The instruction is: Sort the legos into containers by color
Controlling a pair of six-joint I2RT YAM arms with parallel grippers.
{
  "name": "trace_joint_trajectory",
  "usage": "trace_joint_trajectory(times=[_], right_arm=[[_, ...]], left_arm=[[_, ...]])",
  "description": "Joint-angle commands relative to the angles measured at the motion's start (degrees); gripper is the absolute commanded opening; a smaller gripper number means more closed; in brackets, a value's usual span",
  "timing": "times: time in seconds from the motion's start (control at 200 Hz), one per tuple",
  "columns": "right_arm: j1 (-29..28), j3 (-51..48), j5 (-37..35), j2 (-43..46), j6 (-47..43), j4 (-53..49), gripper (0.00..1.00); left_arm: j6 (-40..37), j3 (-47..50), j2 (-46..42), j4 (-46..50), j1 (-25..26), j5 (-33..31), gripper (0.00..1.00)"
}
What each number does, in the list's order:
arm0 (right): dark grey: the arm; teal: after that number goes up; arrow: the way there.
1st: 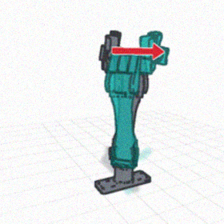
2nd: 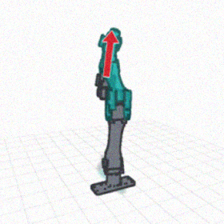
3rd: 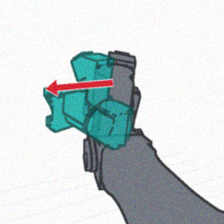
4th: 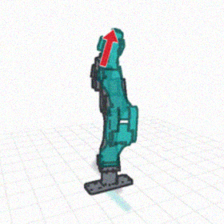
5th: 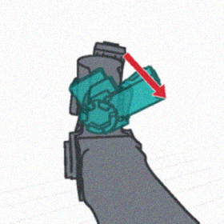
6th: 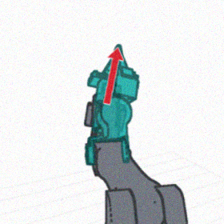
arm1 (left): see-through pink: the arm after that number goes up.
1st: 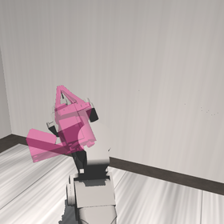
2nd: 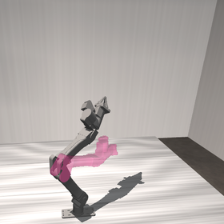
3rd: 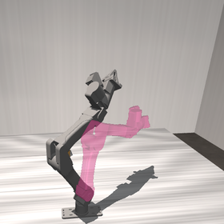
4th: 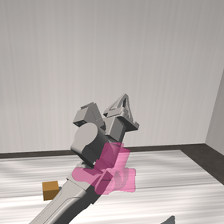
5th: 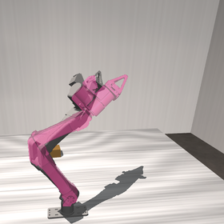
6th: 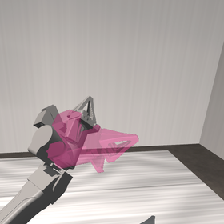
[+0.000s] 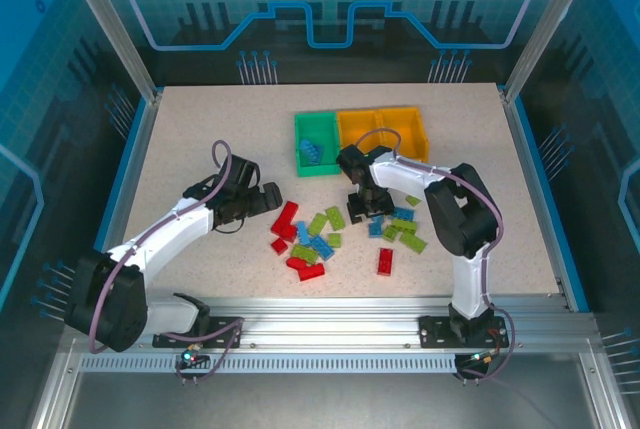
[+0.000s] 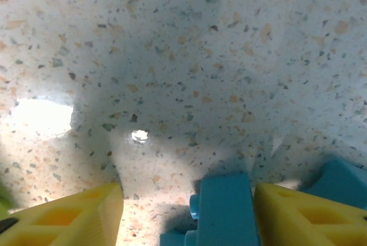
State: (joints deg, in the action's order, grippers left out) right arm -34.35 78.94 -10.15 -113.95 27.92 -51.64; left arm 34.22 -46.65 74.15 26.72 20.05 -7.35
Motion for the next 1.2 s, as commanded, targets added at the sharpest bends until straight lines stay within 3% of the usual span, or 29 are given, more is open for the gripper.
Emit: trace_joint_trajectory(times=[0.0,0.45,0.64,0.93,1.19], right_arm=[[-0.7,1.6,-0.6,-0.7,0.9,-1.6,0.57],[-1.2,2.6,-2.1,0.4,1.2,-2.5,0.25],[-1.1,5.3,-2.1,0.9,0.8,-3.2,0.24],[-0.8,20.1,-1.2,-1.7,-0.5,-6.4,0.23],[1.0,33.0,6.8,-7.5,3.6,-0.5,0.24]], left_arm=[[0.2,0.7,-1.3,1.2,0.4,-1.4,0.99],[0.5,1.3,-1.3,1.0,0.4,-1.3,0.99],[0.5,1.3,-1.4,1.1,0.4,-1.4,0.99],[0.8,1.3,-1.4,0.8,0.4,-1.5,0.99],[1.0,1.5,-0.8,0.2,0.5,-0.5,0.99]])
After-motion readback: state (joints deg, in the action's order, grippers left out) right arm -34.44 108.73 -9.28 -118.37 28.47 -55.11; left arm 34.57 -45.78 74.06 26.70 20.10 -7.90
